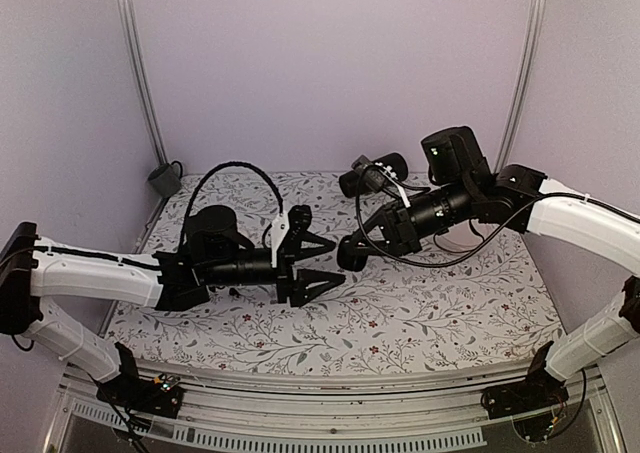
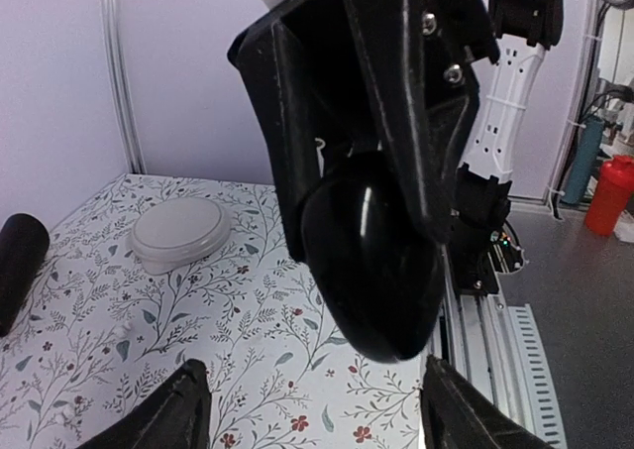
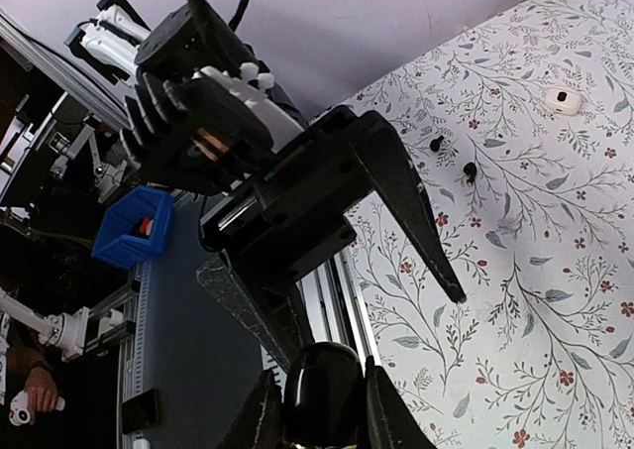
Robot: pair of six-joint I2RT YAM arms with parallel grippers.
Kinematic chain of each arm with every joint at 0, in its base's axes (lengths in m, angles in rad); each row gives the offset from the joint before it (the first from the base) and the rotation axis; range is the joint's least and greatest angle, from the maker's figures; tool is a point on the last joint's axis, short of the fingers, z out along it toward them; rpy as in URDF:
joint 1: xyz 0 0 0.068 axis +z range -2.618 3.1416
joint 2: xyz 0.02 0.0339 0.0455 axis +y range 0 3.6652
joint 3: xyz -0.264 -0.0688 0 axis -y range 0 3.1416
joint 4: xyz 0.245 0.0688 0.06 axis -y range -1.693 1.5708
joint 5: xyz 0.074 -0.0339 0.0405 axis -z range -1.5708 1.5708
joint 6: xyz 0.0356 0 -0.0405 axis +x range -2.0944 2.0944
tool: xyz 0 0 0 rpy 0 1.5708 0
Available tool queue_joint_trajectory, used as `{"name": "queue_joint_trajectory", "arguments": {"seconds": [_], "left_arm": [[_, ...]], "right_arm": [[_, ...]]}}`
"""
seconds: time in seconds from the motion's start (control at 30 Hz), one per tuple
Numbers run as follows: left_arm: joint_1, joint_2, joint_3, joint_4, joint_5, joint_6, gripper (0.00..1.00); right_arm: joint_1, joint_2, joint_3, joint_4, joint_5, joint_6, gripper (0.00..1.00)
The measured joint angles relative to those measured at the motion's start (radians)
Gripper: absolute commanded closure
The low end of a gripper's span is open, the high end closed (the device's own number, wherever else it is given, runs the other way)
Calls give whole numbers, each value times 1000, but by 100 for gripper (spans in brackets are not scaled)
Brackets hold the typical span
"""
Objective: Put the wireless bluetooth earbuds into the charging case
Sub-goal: Pass from the right arm to the left
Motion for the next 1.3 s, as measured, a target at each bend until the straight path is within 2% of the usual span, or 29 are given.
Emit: {"name": "queue_joint_trajectory", "arguments": {"seconds": [0.2,0.47,0.6,0.8,0.93,1.0,1.07,1.2,1.3], "left_arm": [[0,110,80,6,143,-40,46],[24,117,82,70,286,-160,47],[42,114,82,83,328,-201,53],[48,114,82,80,355,-232,68],[51,114,82,80,361,-244,85],[52,114,82,77,364,-253,97],[55,114,82,76,365,-259,100],[58,115,81,89,362,-278,100],[59,115,67,150,346,-305,100]], "right_arm": [[33,17,36,-74,34,-66,93],[47,34,57,-141,94,-136,92],[50,43,72,-154,102,-171,92],[55,48,80,-164,100,-190,92],[58,50,84,-169,98,-195,92],[59,50,84,-170,97,-202,88],[60,50,84,-169,97,-206,83],[60,49,81,-148,97,-188,51],[60,43,45,-53,109,-138,37]]}}
